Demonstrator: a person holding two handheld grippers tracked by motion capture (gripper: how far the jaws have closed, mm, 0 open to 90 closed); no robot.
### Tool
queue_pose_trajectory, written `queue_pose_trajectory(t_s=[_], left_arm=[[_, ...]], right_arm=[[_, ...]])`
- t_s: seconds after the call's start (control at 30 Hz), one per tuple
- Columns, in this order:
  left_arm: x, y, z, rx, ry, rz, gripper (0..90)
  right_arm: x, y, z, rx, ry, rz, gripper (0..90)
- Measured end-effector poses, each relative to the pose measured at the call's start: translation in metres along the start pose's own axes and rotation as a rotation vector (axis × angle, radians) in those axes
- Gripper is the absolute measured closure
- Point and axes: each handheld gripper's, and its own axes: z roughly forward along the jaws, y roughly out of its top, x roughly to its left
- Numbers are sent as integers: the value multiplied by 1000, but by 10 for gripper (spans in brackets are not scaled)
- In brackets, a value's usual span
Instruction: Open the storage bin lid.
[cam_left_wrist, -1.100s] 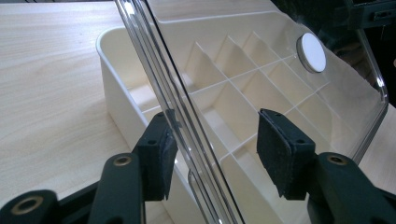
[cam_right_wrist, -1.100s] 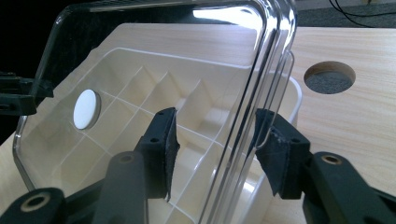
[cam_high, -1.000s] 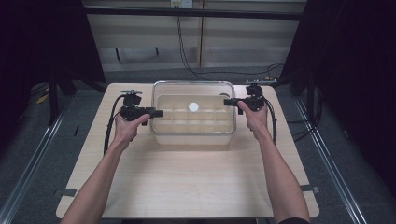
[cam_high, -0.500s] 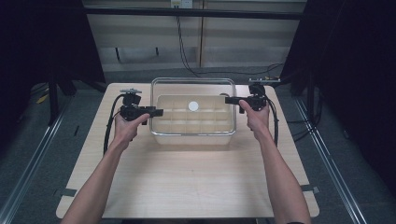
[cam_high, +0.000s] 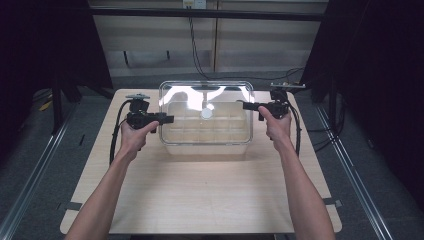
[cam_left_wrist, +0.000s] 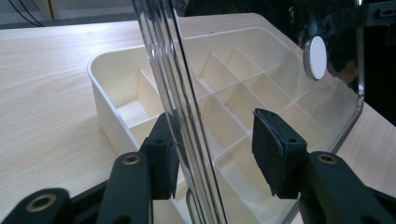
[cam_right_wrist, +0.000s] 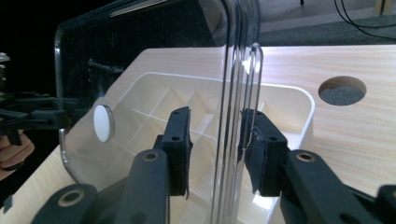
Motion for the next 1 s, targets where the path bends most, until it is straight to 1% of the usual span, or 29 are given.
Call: queue_pose_trajectory(t_s=[0.03,0.1,0.17,0.23,0.27,0.33,0.37,0.43,0.6,0.67,0.83,0.93,1.0], left_arm=[[-1,0,-1,0,-3,4,545],[-2,0,-3,-9,0,-1,551],[-2,-2,-4,-25,-5,-6,557],[-2,-2,-5,-32,-12,-12,570],[-2,-2,-6,-31,-13,-7,573],[-3,-2,-6,-37,-10,-12,574],[-4,-2,-7,-33,-10,-2,577],[-4,-2,-9,-33,-16,0,583],[-4,-1,-11,-25,-14,6,588],[-4,-1,-11,-30,-15,0,588],[-4,0,-17,-45,-3,12,593],[-6,2,-19,-61,0,15,603],[-7,3,-21,-58,8,26,607]], right_arm=[[0,-1,-2,-7,12,2,657],[0,-1,-3,-10,14,0,658],[2,-1,-4,-10,12,-4,659],[4,0,-6,-10,8,-8,659],[5,0,-7,-10,7,-12,659],[6,0,-7,-11,3,-17,660],[8,0,-9,-12,1,-21,660],[9,0,-10,-12,0,-24,662],[13,2,-13,-25,-1,-41,666],[15,2,-13,-22,-4,-43,666],[21,7,-16,-35,9,-62,676],[22,8,-17,-42,13,-60,675],[23,8,-18,-45,16,-57,674]])
